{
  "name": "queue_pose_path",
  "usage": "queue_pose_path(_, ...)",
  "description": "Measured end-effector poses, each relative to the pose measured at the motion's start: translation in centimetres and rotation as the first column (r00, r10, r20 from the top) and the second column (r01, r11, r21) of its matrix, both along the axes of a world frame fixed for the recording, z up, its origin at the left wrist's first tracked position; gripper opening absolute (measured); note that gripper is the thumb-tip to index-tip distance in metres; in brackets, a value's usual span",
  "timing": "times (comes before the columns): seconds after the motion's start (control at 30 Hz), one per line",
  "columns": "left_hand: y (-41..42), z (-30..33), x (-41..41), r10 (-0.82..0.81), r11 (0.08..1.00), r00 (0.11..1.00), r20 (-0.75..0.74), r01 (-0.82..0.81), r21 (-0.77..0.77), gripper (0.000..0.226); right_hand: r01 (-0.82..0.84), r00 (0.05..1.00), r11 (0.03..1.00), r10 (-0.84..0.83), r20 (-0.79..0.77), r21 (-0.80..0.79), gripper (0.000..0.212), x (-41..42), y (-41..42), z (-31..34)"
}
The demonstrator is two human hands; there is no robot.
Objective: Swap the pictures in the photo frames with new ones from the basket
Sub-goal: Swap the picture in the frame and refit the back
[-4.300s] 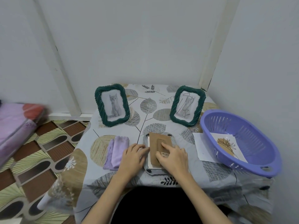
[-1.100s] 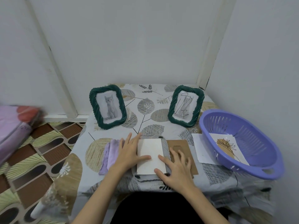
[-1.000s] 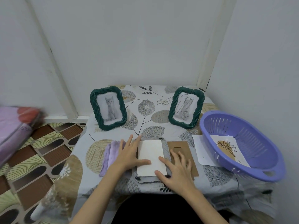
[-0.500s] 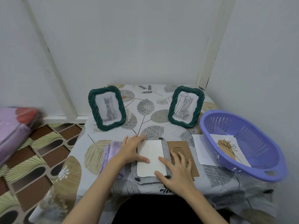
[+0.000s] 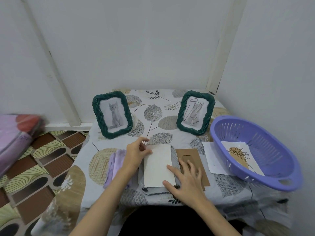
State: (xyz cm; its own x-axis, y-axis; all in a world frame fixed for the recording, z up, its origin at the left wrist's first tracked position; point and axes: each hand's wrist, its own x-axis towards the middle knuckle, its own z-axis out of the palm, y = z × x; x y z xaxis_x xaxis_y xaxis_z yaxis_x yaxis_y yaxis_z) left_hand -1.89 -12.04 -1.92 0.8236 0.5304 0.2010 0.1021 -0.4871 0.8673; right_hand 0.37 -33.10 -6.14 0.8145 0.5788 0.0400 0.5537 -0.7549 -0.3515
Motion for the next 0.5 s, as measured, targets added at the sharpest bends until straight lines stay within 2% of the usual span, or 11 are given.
queue_pose_path(0.13, -0.2, -0.77, -0.28, 0.027, 0.999, 1.0, -0.014, -0.027, 0.023, 0.021, -0.005, 1.0, 1.0, 0.005, 0.0, 0.009, 0.06, 0.0, 0.04, 0.06)
queue_pose_path(0.37, -0.02, -1.04, -0.61, -0.016, 0.996, 0.998, 0.058, 0.01, 0.092, 0.023, -0.011, 1.0, 1.0, 0.011, 0.006, -0.006, 0.061, 0.13, 0.03, -0.16)
queue_pose_path(0.5, -0.07, -1.14, -0.98, -0.008, 1.0, 0.997, 0.076, 0.006, 0.021, 0.028, -0.024, 1.0, 0.999, 0.024, -0.007, -0.022, 0.06, 0.11, -0.03, 0.42)
